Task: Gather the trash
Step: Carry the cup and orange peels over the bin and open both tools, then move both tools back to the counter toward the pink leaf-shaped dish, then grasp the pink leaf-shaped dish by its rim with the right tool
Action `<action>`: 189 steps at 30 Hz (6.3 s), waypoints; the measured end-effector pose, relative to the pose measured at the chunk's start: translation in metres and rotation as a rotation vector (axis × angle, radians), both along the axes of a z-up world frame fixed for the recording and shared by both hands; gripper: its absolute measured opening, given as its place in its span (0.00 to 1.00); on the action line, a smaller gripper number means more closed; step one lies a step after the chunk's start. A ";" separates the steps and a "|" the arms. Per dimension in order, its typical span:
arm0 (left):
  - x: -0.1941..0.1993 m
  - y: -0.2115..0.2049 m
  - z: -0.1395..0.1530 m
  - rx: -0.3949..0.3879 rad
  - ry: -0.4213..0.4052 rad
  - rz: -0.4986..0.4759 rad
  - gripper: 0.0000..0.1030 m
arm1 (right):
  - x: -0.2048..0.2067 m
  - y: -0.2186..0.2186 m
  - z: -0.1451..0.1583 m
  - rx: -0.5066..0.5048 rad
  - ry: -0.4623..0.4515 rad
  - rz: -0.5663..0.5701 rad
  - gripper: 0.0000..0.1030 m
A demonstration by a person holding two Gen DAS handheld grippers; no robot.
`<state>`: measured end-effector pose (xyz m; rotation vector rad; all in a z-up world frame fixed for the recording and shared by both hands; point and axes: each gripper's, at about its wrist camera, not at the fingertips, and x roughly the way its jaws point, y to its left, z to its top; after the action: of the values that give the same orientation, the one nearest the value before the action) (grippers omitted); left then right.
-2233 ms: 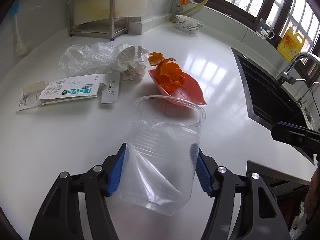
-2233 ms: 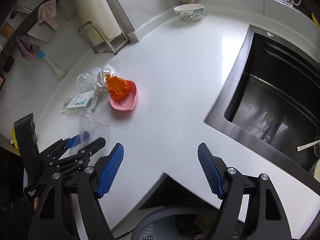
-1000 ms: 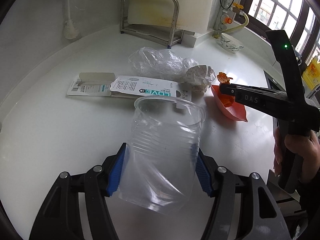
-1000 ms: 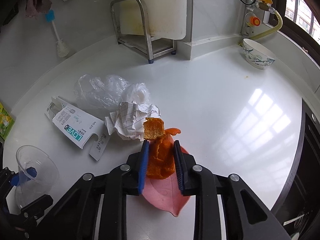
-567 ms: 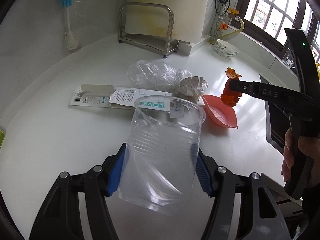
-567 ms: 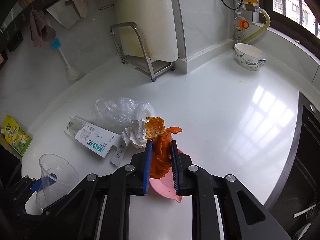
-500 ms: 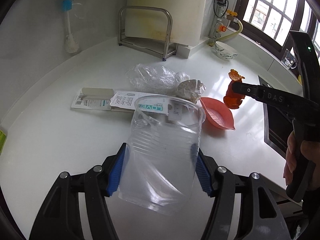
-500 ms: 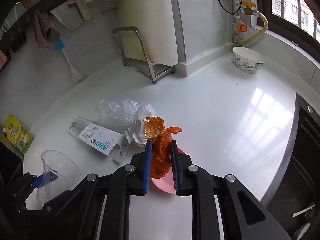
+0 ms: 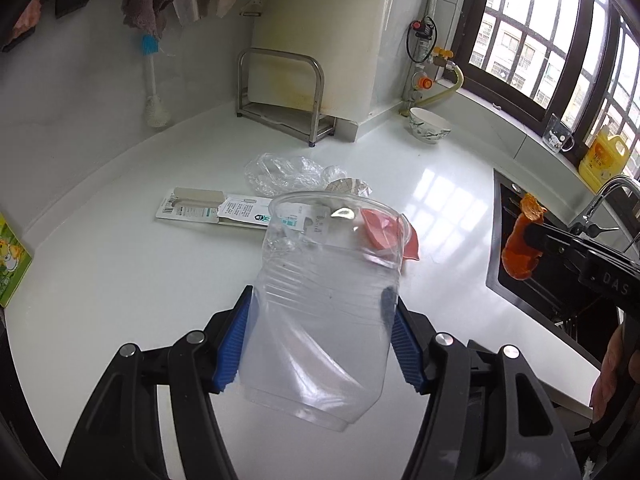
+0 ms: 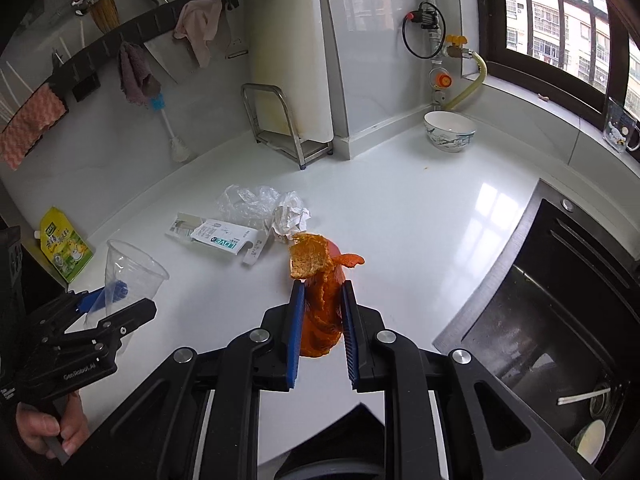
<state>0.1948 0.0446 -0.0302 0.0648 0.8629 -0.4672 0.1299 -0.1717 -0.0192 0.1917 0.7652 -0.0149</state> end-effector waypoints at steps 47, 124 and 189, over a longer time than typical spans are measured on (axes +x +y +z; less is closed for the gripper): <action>-0.248 -0.074 -0.051 0.076 0.165 0.019 0.74 | -0.224 -0.048 -0.106 0.186 0.224 0.172 0.32; -0.122 -0.011 0.030 0.116 0.011 0.166 0.93 | -0.130 -0.044 -0.041 0.164 0.073 0.035 0.70; 0.104 0.034 -0.059 0.147 0.077 0.108 0.93 | 0.147 0.014 -0.127 0.098 0.189 -0.075 0.71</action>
<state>0.2990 0.0786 -0.0889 0.1350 0.9709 -0.3061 0.2766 -0.1577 -0.1466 0.3149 0.9476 -0.0675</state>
